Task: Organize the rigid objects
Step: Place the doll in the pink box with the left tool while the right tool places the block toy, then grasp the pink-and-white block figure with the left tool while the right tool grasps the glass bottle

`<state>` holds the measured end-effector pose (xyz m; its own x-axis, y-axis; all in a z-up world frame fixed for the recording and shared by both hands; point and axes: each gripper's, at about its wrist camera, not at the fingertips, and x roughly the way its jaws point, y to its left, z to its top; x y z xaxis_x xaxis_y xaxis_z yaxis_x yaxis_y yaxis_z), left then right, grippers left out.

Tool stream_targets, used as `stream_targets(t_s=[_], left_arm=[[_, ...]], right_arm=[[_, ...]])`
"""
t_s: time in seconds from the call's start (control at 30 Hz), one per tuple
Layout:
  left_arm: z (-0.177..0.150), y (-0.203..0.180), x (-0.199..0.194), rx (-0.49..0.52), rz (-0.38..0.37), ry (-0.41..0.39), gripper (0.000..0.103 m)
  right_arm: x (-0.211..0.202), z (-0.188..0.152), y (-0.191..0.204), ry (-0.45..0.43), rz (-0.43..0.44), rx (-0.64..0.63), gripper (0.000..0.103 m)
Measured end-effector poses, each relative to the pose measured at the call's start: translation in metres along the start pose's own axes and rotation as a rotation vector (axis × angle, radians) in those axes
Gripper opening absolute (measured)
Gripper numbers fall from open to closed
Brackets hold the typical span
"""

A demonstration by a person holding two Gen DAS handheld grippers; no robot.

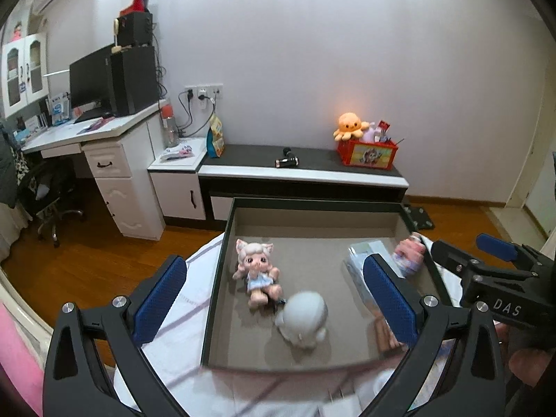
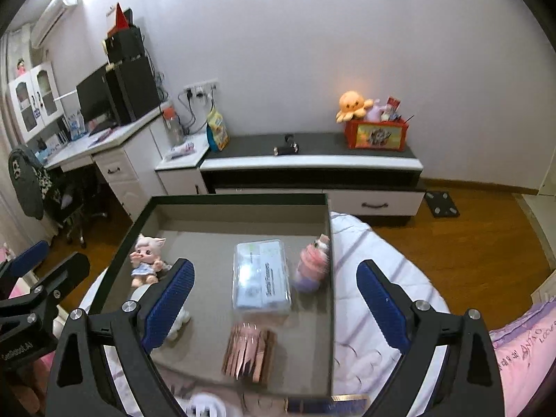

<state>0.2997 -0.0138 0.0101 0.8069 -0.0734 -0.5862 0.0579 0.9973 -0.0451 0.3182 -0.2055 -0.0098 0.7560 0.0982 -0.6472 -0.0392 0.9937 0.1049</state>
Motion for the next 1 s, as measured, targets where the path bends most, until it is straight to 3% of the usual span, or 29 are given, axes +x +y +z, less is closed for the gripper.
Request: stream_targets(t_s=[0.47, 0.77, 1.0], left_arm=[[-0.051, 0.005, -0.101, -0.034, 0.020, -0.087, 0.103], [-0.096, 0.003, -0.125, -0.051, 0.019, -0.044, 0.103], [-0.112, 0.001, -0.129, -0.056, 0.021, -0.017, 0.103]], right_arm=[[-0.103, -0.058, -0.011, -0.126, -0.053, 0.004, 0.096], [-0.133, -0.099, -0.009, -0.108, -0.034, 0.002, 0.096], [-0.132, -0.107, -0.009, -0.086, -0.024, -0.006, 0.096]])
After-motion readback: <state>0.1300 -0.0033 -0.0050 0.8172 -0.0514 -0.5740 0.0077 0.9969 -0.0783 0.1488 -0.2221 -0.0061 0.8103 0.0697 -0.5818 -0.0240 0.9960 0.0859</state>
